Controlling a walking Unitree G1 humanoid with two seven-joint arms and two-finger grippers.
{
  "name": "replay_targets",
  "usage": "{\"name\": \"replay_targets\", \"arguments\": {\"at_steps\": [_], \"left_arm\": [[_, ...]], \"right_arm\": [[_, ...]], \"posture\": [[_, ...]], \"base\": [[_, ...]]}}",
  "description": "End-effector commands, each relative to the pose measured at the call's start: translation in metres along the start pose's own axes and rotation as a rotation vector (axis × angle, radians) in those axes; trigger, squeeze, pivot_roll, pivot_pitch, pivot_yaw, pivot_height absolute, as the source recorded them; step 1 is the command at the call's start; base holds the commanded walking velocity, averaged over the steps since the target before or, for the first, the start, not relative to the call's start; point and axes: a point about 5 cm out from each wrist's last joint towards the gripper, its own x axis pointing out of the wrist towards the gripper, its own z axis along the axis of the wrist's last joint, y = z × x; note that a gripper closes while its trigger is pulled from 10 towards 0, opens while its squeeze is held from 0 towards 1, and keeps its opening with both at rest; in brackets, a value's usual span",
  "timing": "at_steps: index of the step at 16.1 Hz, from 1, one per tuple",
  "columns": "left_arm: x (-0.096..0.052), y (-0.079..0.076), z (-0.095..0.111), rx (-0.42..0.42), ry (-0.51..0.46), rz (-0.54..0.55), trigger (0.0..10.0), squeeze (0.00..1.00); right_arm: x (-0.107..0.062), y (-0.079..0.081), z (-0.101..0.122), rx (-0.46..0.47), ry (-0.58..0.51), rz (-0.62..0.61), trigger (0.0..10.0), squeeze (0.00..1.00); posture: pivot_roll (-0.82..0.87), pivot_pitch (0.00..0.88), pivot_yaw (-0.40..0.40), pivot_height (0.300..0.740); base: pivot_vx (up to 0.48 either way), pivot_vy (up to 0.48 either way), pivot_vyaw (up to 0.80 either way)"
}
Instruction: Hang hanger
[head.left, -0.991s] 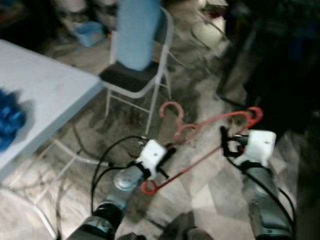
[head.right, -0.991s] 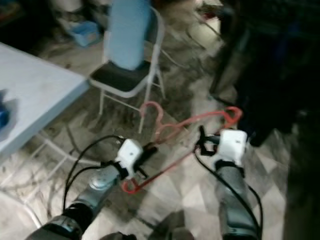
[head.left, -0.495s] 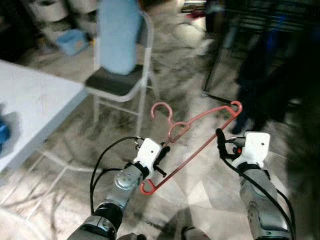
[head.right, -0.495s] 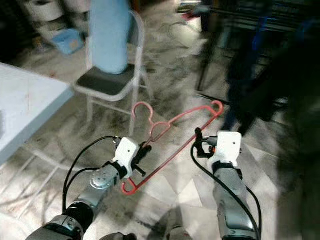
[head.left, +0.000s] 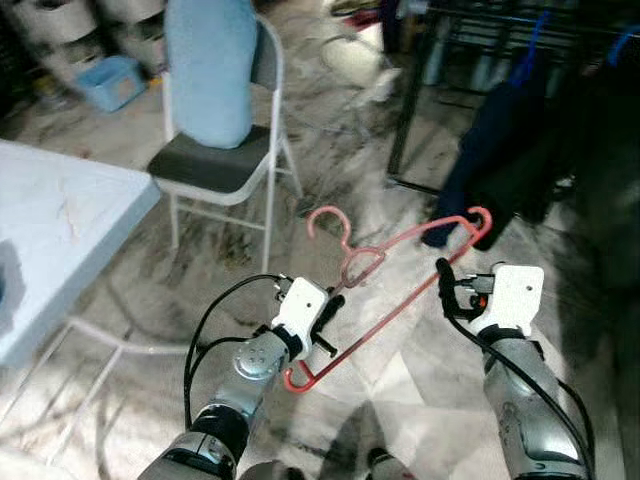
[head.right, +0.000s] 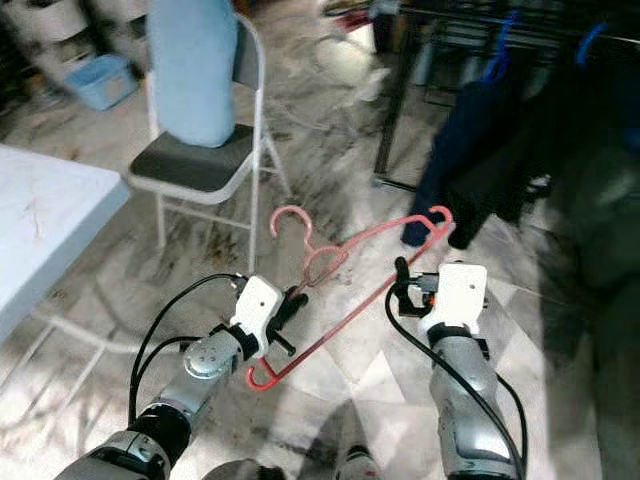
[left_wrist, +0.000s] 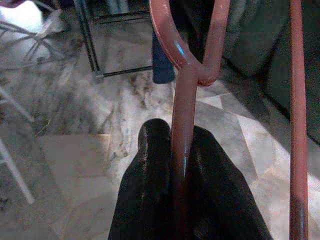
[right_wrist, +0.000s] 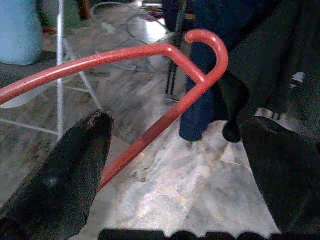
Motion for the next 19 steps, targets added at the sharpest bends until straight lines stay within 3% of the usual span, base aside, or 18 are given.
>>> {"name": "replay_targets", "arguments": {"at_steps": [1, 7, 9, 11, 12, 13, 14, 15, 16, 17, 19], "left_arm": [[-0.004, 0.0, -0.007, 0.006, 0.028, -0.005, 10.0, 0.0], [-0.006, -0.003, -0.011, 0.028, 0.04, -0.018, 10.0, 0.0], [-0.006, -0.003, -0.007, 0.083, 0.009, -0.027, 10.0, 0.0], [-0.003, 0.008, 0.004, 0.169, -0.014, 0.0, 10.0, 0.0], [-0.001, 0.025, 0.016, 0.267, -0.021, 0.025, 10.0, 0.0], [0.0, 0.038, 0.025, 0.292, -0.021, 0.053, 10.0, 0.0], [0.001, 0.049, 0.035, 0.37, -0.022, 0.073, 10.0, 0.0], [0.001, 0.053, 0.039, 0.428, -0.029, 0.068, 10.0, 0.0], [0.0, 0.058, 0.048, 0.649, -0.039, 0.041, 10.0, 0.0], [-0.001, 0.061, 0.052, 0.789, -0.038, 0.008, 10.0, 0.0], [-0.002, 0.067, 0.052, 0.868, -0.015, 0.015, 10.0, 0.0]], "right_arm": [[-0.002, 0.004, -0.002, 0.01, 0.012, 0.007, 10.0, 0.0], [-0.002, 0.006, -0.004, 0.006, 0.023, 0.01, 10.0, 0.0], [-0.003, 0.006, -0.004, 0.002, 0.027, 0.025, 10.0, 0.0], [-0.007, 0.006, -0.003, -0.041, 0.031, 0.102, 10.0, 0.0], [-0.011, 0.002, 0.0, -0.089, 0.035, 0.181, 10.0, 0.0], [-0.012, -0.001, 0.002, -0.136, 0.042, 0.221, 10.0, 0.0], [-0.016, 0.0, 0.005, -0.201, 0.052, 0.309, 10.0, 0.0], [-0.018, 0.001, 0.007, -0.249, 0.053, 0.373, 10.0, 0.0], [-0.021, -0.001, 0.014, -0.356, 0.029, 0.46, 10.0, 0.0], [-0.022, -0.003, 0.024, -0.441, 0.01, 0.531, 10.0, 0.0], [-0.024, -0.009, 0.038, -0.568, 0.023, 0.663, 10.0, 0.0]], "posture": [[-0.28, 0.148, 0.095, 0.74], [-0.27, 0.155, 0.095, 0.74], [-0.27, 0.155, 0.098, 0.74], [-0.28, 0.154, 0.099, 0.74], [-0.28, 0.155, 0.098, 0.74], [-0.28, 0.157, 0.099, 0.74], [-0.28, 0.157, 0.099, 0.74], [-0.29, 0.157, 0.101, 0.74], [-0.29, 0.156, 0.101, 0.74], [-0.29, 0.156, 0.102, 0.74], [-0.29, 0.161, 0.098, 0.74]], "base": [[0.0, 0.352, -0.8], [0.0, 0.259, -0.53], [0.0, 0.0, 0.0], [0.0, 0.0, 0.0], [0.0, 0.0, 0.0], [0.0, 0.0, 0.0], [0.0, 0.0, 0.0], [0.0, 0.0, 0.0], [0.0, 0.0, 0.0], [0.0, 0.0, 0.0], [0.0, 0.0, 0.0]]}}
